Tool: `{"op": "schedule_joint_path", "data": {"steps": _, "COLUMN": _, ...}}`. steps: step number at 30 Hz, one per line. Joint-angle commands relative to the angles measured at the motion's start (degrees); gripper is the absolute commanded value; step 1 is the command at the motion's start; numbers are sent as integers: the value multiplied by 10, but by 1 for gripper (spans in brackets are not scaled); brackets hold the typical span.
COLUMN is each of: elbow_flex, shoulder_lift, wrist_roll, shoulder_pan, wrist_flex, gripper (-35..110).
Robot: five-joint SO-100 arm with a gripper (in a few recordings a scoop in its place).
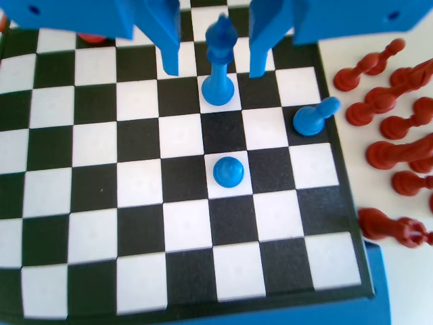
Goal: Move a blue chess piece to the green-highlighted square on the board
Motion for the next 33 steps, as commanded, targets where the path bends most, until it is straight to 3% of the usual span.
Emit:
{"op": "schedule_joint_path", "data": {"steps": 1, "elbow_flex": -35, "shoulder_lift": 13, "wrist_roll": -5, "shoulder_pan": 13, "wrist_flex": 0, "gripper": 16}}
{"op": "schedule_joint_path", "data": {"steps": 33, "elbow_flex": -2, "shoulder_lift": 11, "wrist_roll": -21, "shoulder_pan": 10, "wrist_flex": -27, "gripper": 13}}
